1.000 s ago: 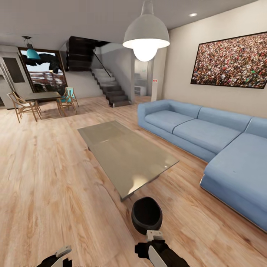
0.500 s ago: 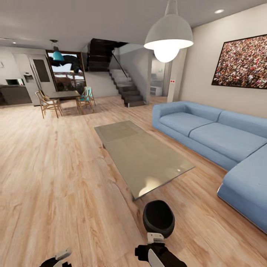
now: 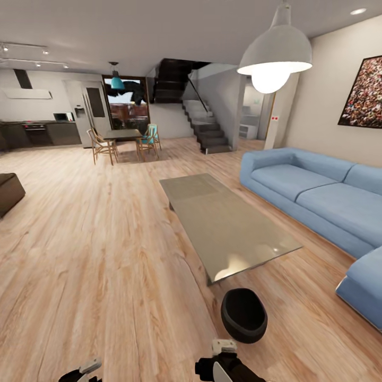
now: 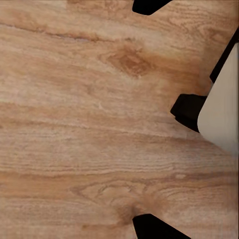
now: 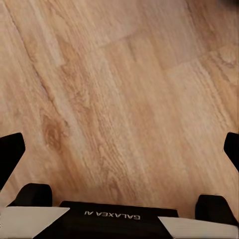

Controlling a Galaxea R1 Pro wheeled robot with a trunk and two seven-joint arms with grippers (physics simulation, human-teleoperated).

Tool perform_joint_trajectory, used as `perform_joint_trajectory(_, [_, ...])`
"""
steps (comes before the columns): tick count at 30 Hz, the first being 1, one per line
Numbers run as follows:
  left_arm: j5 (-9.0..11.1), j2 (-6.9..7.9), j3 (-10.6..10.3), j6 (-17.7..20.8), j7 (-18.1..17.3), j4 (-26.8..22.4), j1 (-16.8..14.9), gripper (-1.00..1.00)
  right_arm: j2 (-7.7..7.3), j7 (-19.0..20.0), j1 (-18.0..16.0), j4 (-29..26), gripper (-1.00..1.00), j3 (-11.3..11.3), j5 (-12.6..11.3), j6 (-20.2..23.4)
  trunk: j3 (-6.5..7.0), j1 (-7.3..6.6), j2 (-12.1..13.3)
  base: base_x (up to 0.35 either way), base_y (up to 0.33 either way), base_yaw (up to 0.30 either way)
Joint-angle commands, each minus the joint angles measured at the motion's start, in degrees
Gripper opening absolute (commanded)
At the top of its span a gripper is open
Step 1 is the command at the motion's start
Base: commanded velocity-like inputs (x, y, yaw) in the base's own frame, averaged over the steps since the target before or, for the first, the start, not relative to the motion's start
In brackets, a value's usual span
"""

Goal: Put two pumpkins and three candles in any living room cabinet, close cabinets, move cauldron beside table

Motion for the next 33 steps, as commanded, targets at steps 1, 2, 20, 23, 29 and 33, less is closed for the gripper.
perform_joint_trajectory(1, [0.03,-0.02,0.00,0.14,-0.04,0.13,0.00,1.00,0.00,0.01,0.00,0.17,1.00,-0.03,-0.01,0.00,0.18,-0.23,0.42,-0.225,0.000,0.284])
perform_joint_trajectory(2, [0.01,-0.03,0.00,0.47,-0.08,0.27,0.00,1.00,0.00,0.00,0.00,0.35,1.00,-0.04,-0.01,0.00,0.36,-0.45,0.82,-0.201,0.000,0.284])
perform_joint_trajectory(20, [0.07,-0.10,0.09,2.40,-0.19,0.57,0.00,1.00,0.00,-0.01,0.00,0.87,1.00,0.10,0.06,0.22,2.34,-2.86,5.23,-0.052,0.000,0.284])
perform_joint_trajectory(23, [0.07,-0.13,0.09,2.42,-0.17,0.57,0.00,1.00,0.00,-0.01,0.00,0.87,1.00,0.10,0.07,0.24,2.34,-2.86,5.23,-0.002,0.000,0.284])
perform_joint_trajectory(29, [0.07,0.00,0.09,2.44,-0.20,0.57,0.00,1.00,0.00,-0.01,0.00,0.87,1.00,0.14,0.07,0.43,2.34,-2.86,5.23,0.000,0.000,0.284])
perform_joint_trajectory(33, [0.07,0.18,0.02,2.48,-1.18,0.57,0.00,1.00,0.00,-0.01,0.00,0.87,1.00,0.12,0.07,0.44,2.34,-2.86,5.23,0.000,0.000,0.284])
